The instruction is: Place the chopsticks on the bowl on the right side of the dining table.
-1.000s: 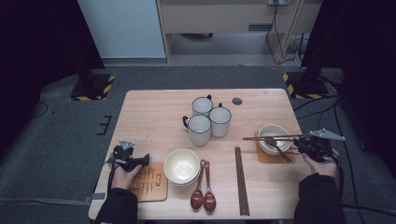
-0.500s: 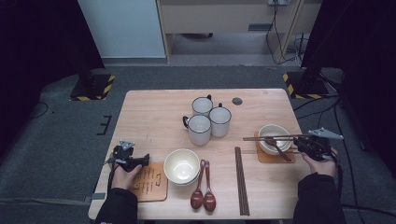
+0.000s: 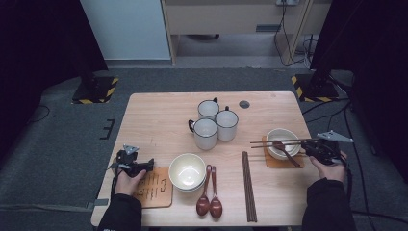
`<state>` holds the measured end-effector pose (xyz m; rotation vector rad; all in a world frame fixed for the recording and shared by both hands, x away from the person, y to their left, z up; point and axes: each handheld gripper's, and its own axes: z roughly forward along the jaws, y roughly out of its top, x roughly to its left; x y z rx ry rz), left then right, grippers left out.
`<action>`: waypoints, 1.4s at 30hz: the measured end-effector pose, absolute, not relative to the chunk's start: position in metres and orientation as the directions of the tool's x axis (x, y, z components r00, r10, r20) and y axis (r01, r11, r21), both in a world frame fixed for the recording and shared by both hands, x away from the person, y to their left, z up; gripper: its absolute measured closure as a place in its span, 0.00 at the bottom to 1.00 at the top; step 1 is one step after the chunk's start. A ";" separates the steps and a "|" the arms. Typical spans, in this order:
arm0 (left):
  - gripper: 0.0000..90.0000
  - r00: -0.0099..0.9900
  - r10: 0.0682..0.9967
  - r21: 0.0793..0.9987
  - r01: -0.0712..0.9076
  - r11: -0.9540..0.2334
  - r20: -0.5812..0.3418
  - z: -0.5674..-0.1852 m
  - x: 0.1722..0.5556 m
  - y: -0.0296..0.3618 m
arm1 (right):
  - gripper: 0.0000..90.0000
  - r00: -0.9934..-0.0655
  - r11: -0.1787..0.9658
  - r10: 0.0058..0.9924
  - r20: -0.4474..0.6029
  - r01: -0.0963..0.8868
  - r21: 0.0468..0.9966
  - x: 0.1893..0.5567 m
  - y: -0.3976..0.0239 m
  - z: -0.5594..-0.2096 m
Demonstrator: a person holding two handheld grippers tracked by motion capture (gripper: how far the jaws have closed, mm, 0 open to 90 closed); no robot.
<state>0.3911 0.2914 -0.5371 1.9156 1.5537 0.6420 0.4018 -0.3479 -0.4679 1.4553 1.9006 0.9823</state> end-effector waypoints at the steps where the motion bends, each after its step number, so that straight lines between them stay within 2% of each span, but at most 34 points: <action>1: 0.01 0.204 0.979 0.701 0.697 -0.149 0.006 -0.537 0.391 0.291 | 0.76 -0.274 0.145 0.962 0.017 0.560 0.816 0.401 -0.346 -0.467; 4: 0.01 0.204 0.979 0.701 0.697 -0.149 0.006 -0.537 0.391 0.291 | 0.72 -0.320 0.155 0.947 0.032 0.540 0.827 0.402 -0.340 -0.465; 5: 0.01 0.204 0.979 0.701 0.697 -0.149 0.006 -0.537 0.391 0.291 | 0.66 -0.340 0.166 0.940 0.025 0.520 0.838 0.403 -0.335 -0.466; 13: 0.01 0.204 0.979 0.701 0.697 -0.149 0.006 -0.537 0.391 0.291 | 0.54 -0.381 0.212 0.925 -0.013 0.486 0.848 0.406 -0.323 -0.469; 19: 0.01 0.204 0.979 0.701 0.697 -0.150 0.006 -0.537 0.391 0.291 | 0.49 -0.378 0.231 0.925 -0.039 0.479 0.847 0.408 -0.321 -0.474; 42: 0.01 0.204 0.979 0.701 0.697 -0.150 0.006 -0.537 0.391 0.291 | 0.46 -0.358 0.241 0.932 -0.063 0.477 0.845 0.416 -0.318 -0.478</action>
